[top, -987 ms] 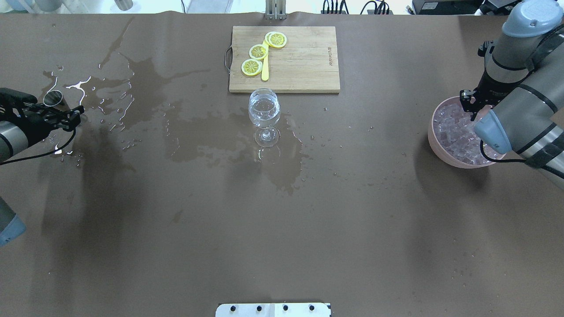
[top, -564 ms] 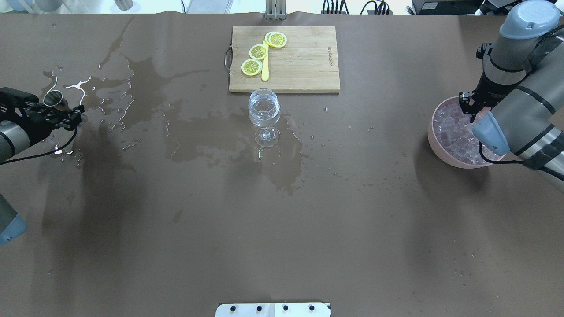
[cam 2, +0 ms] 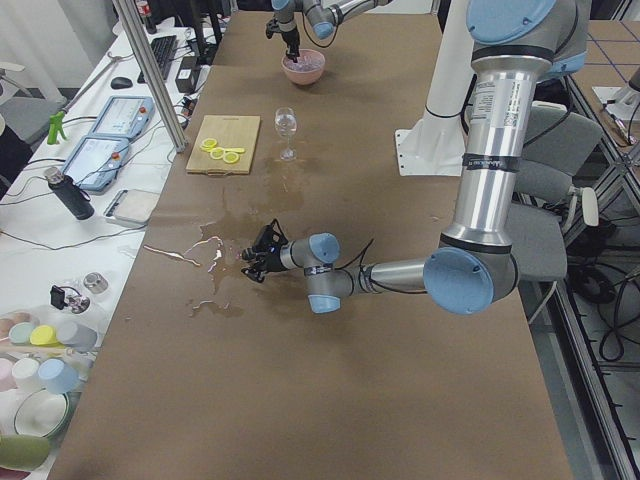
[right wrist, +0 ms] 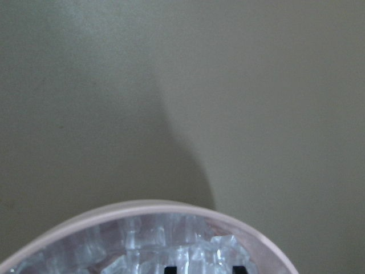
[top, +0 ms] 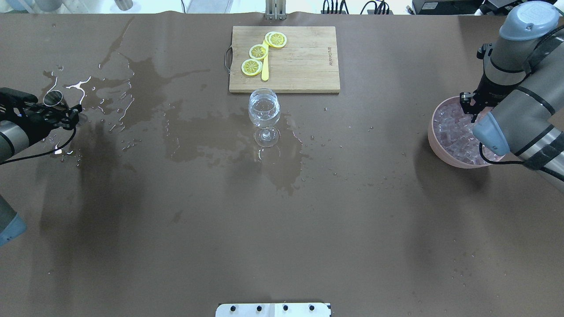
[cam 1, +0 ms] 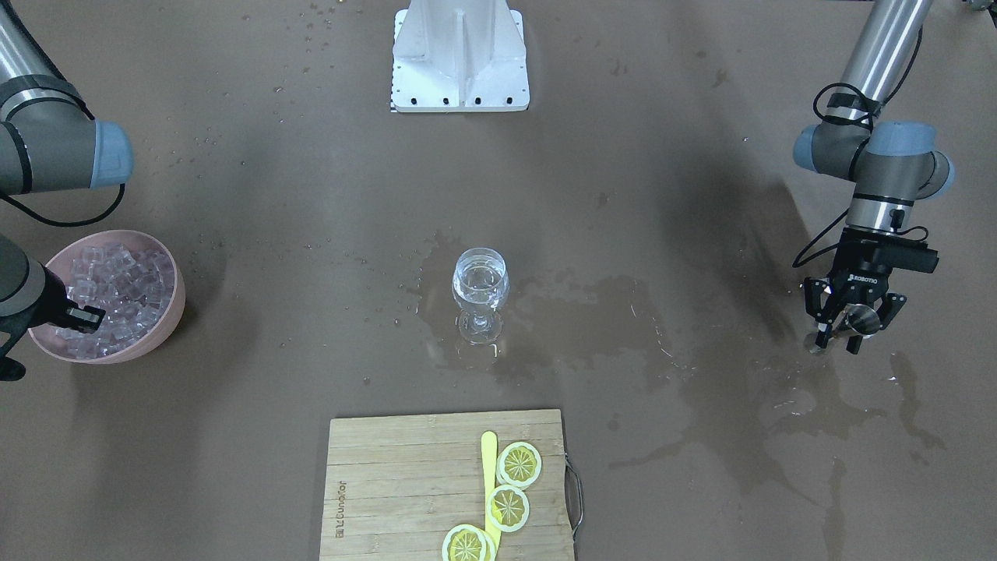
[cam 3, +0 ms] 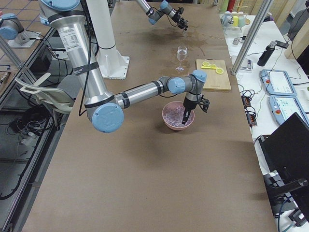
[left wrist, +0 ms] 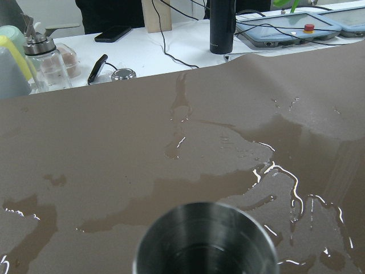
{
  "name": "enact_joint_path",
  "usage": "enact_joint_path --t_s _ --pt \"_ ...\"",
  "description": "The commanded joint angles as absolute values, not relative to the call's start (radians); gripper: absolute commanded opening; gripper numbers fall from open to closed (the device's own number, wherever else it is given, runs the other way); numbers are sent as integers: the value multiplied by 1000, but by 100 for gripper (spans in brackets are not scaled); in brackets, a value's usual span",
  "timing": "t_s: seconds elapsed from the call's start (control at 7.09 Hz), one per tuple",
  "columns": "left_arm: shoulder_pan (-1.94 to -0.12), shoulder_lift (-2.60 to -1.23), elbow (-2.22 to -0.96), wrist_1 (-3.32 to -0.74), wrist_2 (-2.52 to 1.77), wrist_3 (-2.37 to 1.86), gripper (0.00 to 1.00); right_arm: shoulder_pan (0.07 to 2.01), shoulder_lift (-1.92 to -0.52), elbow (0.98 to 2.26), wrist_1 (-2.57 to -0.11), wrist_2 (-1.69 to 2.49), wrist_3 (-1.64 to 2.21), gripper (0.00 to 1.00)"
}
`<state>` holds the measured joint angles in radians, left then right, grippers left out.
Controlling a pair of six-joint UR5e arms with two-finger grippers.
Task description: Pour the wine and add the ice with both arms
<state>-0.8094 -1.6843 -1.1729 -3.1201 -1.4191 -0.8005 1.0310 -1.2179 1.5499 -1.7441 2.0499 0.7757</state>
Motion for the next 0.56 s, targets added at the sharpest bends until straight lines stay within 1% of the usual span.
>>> enact_joint_path --t_s 0.0,0.14,0.28,0.42 --pt "-808 -1684 -1172 -3120 -1419 -801 48 1031 -1218 1548 -1744 2030 773 47" --pt "-810 -1686 -1170 -3120 -1419 -801 44 1026 -1216 1546 -1744 2016 773 48" --pt "-810 -1686 -1166 -3120 -1419 -802 42 1023 -1216 1548 -1744 2010 775 47" --pt "-810 -1686 -1161 -3120 -1420 -802 40 1019 -1215 1548 -1744 2010 781 33"
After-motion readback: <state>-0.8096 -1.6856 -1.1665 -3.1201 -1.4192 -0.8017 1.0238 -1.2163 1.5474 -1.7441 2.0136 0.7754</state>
